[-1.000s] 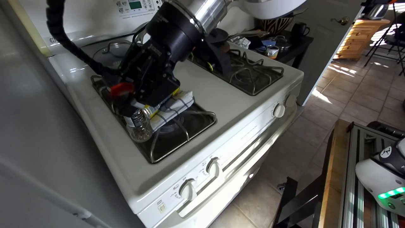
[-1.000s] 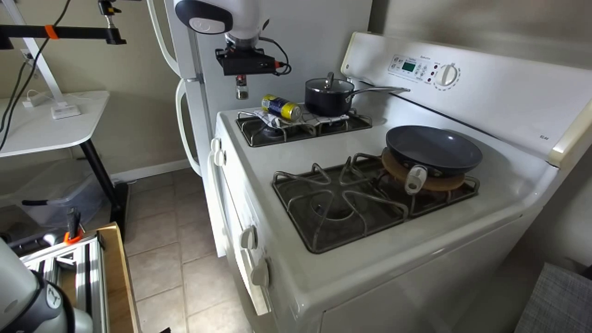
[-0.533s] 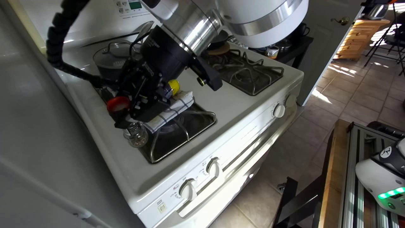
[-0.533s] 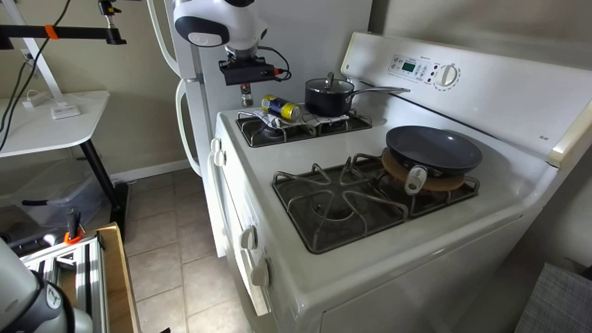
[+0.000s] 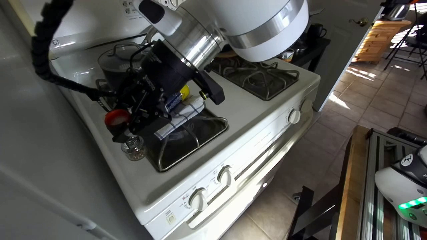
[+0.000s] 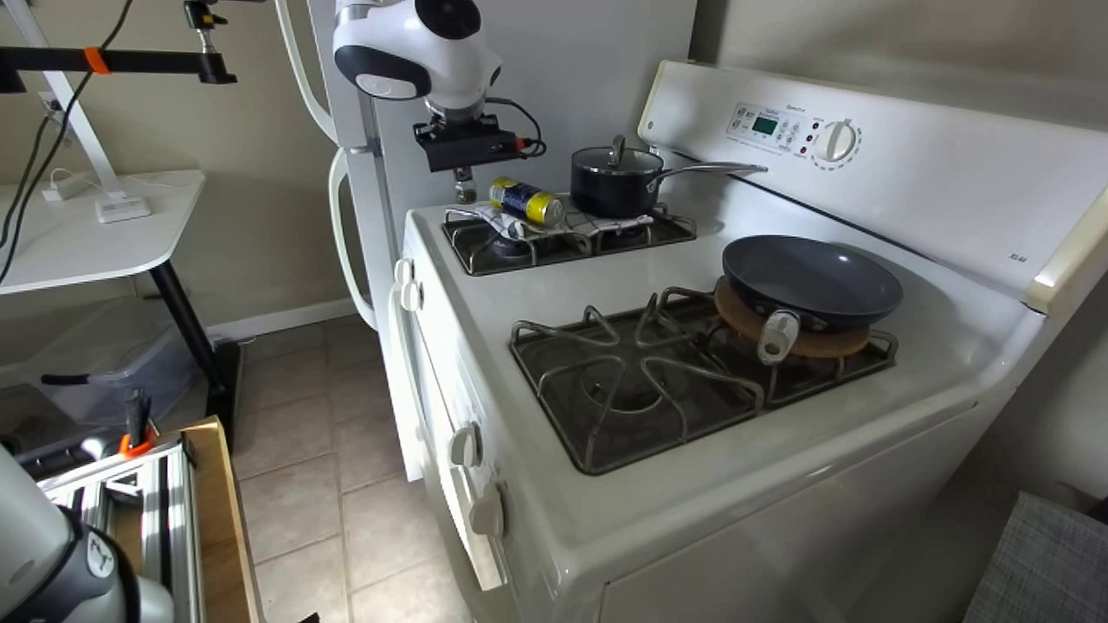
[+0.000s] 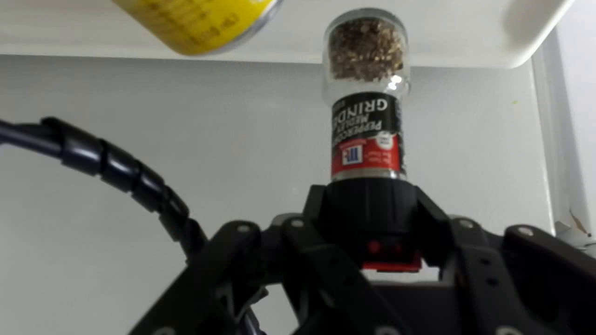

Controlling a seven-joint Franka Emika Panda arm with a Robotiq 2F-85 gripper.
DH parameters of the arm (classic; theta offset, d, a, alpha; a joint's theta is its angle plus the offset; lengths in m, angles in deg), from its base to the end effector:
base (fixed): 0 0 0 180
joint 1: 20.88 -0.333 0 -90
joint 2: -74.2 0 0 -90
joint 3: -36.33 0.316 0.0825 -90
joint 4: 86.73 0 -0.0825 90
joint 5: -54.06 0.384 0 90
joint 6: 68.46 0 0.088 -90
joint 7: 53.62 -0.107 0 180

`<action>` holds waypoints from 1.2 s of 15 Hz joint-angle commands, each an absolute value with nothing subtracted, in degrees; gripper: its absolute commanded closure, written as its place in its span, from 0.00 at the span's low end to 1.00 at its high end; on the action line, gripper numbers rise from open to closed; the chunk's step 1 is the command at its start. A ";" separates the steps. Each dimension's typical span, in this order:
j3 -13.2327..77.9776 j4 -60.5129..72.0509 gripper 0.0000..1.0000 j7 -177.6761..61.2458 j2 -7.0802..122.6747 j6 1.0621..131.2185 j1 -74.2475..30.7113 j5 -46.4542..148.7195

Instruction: Shift the spice bottle to the bottom-left corner of the stove

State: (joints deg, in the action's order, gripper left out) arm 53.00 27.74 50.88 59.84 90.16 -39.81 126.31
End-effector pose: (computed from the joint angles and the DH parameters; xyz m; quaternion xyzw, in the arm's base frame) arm 0.5321 0.3204 0.3730 -0.7158 -0.5534 -0.3756 0.2006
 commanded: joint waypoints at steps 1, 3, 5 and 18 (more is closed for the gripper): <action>54.35 25.27 0.82 58.31 57.91 90.29 -38.77 134.40; 53.99 25.46 0.82 59.93 57.79 89.97 -38.88 136.20; 53.78 25.95 0.82 60.58 57.66 89.68 -38.89 136.98; 53.52 26.06 0.23 63.09 55.86 88.98 -38.52 139.68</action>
